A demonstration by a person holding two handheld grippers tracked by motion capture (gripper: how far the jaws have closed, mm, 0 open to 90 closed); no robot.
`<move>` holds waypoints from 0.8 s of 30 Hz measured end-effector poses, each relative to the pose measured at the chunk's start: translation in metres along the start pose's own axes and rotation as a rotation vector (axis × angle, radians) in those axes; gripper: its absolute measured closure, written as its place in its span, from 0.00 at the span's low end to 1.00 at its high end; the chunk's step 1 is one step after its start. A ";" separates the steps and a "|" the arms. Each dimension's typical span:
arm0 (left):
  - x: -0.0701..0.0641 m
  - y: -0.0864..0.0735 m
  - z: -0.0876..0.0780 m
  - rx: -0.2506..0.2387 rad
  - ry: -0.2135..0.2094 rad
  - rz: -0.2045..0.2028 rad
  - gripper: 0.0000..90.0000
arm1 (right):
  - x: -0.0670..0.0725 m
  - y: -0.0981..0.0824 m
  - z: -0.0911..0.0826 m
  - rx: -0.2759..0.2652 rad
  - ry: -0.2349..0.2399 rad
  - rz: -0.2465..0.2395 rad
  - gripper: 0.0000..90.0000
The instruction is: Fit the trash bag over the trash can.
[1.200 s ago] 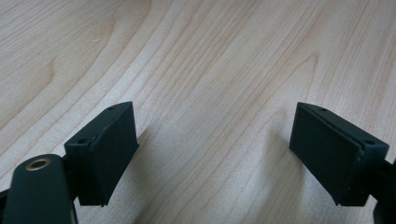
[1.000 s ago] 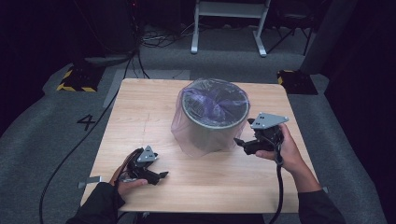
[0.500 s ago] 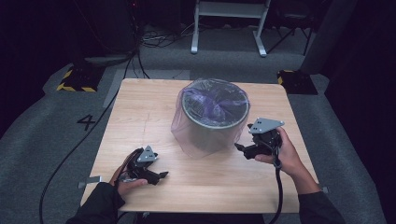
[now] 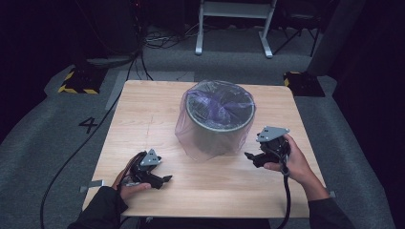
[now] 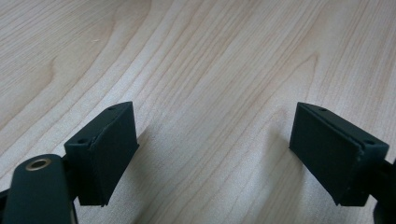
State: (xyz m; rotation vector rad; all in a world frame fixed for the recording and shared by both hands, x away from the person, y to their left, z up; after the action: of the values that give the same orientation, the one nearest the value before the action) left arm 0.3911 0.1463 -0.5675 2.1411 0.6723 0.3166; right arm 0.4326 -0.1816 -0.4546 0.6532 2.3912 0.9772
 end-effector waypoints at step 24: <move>0.000 0.000 0.000 0.000 0.000 0.000 0.16 | -0.008 -0.046 0.005 0.084 -0.030 0.035 0.20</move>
State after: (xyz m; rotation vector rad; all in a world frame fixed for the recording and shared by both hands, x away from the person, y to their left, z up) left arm 0.3911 0.1463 -0.5675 2.1410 0.6724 0.3166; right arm 0.4297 -0.2131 -0.4896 0.7372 2.4128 0.8796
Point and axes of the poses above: each handheld gripper's, and its own axes: z roughly forward along the jaws, y roughly out of its top, x roughly to its left, the point moved 9 cm from there along z, roughly forward along the jaws, and after that the axes turned 7 degrees about -x, right-handed, at the moved point
